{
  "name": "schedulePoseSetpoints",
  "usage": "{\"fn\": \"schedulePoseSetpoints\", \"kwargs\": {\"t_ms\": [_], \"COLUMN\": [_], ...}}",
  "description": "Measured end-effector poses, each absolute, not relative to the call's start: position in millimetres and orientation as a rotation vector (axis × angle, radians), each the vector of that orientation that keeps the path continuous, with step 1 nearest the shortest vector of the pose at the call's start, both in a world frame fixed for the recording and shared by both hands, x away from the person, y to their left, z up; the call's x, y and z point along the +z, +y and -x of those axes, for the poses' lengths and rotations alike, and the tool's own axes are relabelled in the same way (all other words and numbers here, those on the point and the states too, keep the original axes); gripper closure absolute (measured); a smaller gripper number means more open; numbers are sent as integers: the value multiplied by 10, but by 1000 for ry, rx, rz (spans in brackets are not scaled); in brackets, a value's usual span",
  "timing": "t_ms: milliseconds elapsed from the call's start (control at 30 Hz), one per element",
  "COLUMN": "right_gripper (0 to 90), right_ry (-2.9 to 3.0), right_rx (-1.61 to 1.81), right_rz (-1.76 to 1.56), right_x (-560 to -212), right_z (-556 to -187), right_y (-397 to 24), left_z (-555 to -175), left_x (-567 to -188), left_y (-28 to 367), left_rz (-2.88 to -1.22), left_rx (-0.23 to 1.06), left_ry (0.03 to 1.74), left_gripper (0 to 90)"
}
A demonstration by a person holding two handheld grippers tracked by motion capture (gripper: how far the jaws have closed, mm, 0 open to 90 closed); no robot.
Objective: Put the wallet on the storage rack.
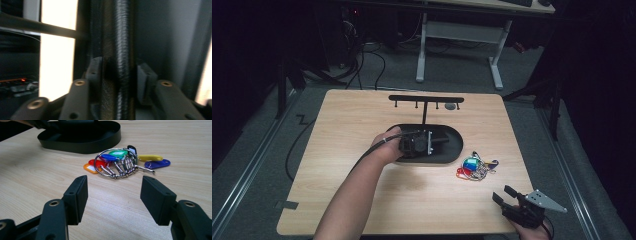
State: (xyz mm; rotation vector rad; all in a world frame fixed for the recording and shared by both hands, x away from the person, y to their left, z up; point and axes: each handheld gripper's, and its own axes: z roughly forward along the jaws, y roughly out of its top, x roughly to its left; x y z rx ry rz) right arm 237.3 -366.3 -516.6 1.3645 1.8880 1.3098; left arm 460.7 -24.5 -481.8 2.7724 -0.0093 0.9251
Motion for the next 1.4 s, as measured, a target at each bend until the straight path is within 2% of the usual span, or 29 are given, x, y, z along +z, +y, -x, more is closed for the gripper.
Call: {"fn": "schedulePoseSetpoints", "kwargs": {"t_ms": [300,533,733,1400], "right_gripper": [395,395,395,395], "right_ry": [1887,1885,1884,1913], "right_rx": [1302,1287,1285,1250], "right_rz": [-1373,-1360,-1357,-1361], "right_x": [-5174,-5170,-5161,-5192], "right_z": [-2369,-2365,-2364,-2367], "right_y": [-3670,-3666,-3662,-3626], "left_z": [-4539,-4410,-4283,-3711], "left_x": [-4831,-4534,-4502,-5004], "left_y": [-121,63,177,634], "left_rz": [-2786,-2638,-2596,-2442], "left_rx": [868,814,750,517], "left_ry": [62,186,267,485], "left_gripper": [555,564,565,539]}}
